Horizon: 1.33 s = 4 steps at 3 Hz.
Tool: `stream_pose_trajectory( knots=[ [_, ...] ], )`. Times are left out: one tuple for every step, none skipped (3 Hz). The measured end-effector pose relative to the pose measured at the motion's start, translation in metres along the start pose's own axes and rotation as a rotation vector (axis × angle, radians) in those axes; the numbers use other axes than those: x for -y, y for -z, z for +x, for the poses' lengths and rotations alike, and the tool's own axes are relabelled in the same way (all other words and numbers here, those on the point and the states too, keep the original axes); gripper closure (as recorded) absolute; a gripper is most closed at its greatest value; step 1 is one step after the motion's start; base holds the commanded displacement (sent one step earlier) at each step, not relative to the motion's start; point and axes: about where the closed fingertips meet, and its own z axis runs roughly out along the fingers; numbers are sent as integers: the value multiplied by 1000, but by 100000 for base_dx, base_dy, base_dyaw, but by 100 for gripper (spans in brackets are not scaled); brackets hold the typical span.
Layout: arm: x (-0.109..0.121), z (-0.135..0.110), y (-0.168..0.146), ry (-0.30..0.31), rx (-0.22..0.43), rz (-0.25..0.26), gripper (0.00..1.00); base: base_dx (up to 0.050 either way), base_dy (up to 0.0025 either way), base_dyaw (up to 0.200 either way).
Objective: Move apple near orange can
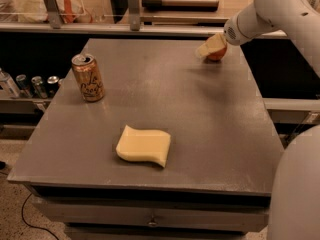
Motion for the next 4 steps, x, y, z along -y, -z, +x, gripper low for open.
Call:
stream_pose_trajectory(
  knots=[
    [1,0,-11,-8,-7,-9,18,0,0,0],
    [3,4,-16,-33,0,-30,42,0,0,0],
    [3,6,-15,-44,12,-42,64,0,0,0],
    [1,4,-10,-40,29,-54,88,0,0,0]
  ],
)
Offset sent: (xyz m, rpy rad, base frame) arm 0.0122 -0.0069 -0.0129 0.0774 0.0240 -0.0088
